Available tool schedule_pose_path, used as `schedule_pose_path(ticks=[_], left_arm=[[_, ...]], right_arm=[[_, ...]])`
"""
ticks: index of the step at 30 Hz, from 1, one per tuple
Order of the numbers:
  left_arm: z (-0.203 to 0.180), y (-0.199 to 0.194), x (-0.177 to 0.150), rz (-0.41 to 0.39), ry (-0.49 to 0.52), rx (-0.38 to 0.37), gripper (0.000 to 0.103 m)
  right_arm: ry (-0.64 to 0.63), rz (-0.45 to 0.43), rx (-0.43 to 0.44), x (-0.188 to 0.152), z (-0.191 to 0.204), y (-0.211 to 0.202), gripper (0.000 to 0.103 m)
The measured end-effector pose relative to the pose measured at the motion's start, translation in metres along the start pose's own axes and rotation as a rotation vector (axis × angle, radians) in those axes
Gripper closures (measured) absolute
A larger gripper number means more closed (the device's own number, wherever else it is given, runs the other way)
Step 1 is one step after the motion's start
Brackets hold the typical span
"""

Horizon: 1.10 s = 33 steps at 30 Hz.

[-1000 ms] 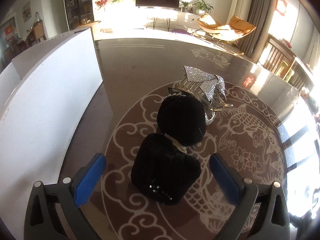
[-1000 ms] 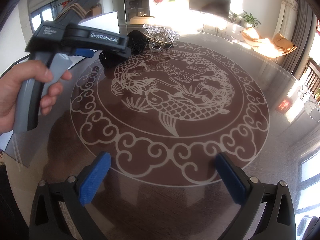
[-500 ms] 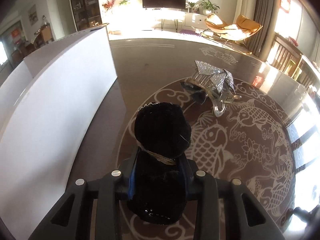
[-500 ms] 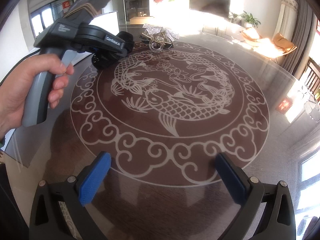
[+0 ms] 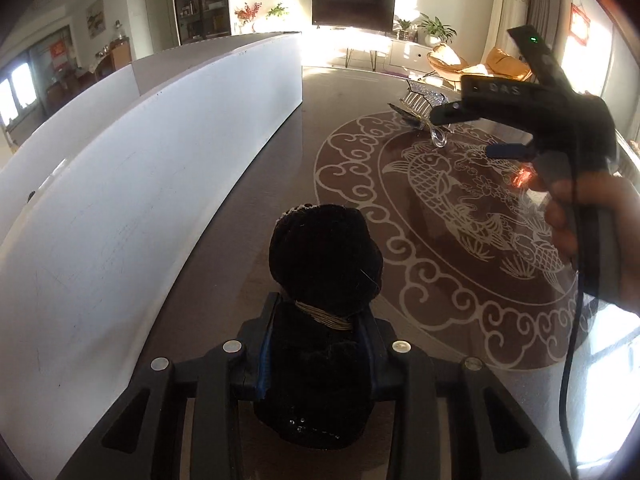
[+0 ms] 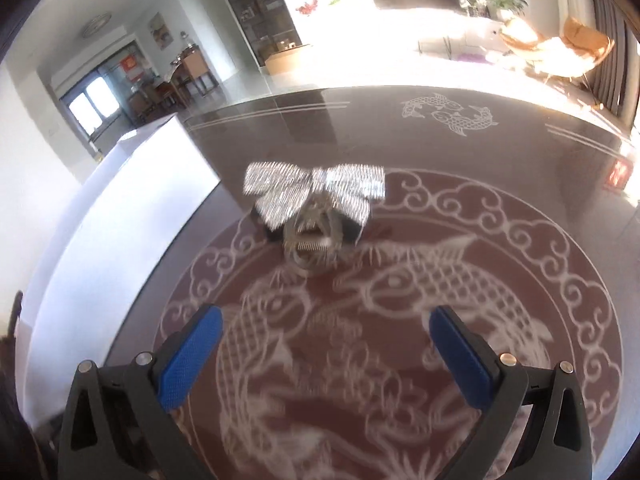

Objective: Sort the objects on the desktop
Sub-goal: 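Grasp the black round item with the left tool while the right tool grasps the rhinestone bow clip, then lift both items and carry them over the cardboard bin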

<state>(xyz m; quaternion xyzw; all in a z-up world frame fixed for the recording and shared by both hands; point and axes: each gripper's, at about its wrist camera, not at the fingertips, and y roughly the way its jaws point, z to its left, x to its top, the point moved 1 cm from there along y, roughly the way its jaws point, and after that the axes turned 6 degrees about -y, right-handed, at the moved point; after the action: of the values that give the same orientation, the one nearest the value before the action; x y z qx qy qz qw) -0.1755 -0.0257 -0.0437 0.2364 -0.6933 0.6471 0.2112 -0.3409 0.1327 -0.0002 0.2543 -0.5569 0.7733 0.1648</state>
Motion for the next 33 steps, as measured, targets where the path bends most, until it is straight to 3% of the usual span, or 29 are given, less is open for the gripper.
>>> schedule_pose_path(ticks=[4, 5, 8, 14, 21, 24, 25, 26, 27, 33], left_arm=[[-0.006, 0.002, 0.001, -0.009, 0.017, -0.001, 0.069], [-0.006, 0.003, 0.002, -0.012, 0.019, -0.002, 0.069], [-0.006, 0.006, 0.004, -0.017, 0.015, -0.002, 0.069], [-0.005, 0.003, 0.000, -0.013, -0.016, -0.017, 0.069], [-0.010, -0.012, -0.021, -0.004, -0.030, -0.021, 0.069], [-0.016, -0.017, -0.027, -0.016, -0.019, -0.016, 0.069], [-0.018, -0.017, -0.029, -0.021, -0.013, -0.014, 0.069], [-0.020, -0.018, -0.031, -0.025, -0.007, -0.012, 0.069], [-0.021, -0.019, -0.033, -0.029, -0.002, -0.012, 0.069], [-0.023, -0.020, -0.037, -0.042, 0.005, -0.013, 0.069]], right_arm=[[0.009, 0.007, 0.012, 0.034, 0.004, 0.028, 0.003], [0.013, 0.002, 0.026, 0.038, 0.007, 0.031, 0.024], [0.004, 0.030, 0.046, 0.043, 0.016, 0.038, 0.064], [-0.171, 0.025, 0.032, 0.020, 0.048, 0.009, 0.065], [-0.332, 0.017, 0.006, -0.072, 0.055, -0.062, 0.066], [-0.373, 0.000, -0.024, -0.108, 0.051, -0.080, 0.061], [-0.387, 0.001, -0.035, -0.116, 0.048, -0.081, 0.052], [-0.393, 0.001, -0.043, -0.120, 0.046, -0.081, 0.043], [-0.390, -0.006, -0.051, -0.122, 0.045, -0.081, 0.042], [-0.354, -0.047, -0.045, -0.108, 0.038, -0.074, 0.041]])
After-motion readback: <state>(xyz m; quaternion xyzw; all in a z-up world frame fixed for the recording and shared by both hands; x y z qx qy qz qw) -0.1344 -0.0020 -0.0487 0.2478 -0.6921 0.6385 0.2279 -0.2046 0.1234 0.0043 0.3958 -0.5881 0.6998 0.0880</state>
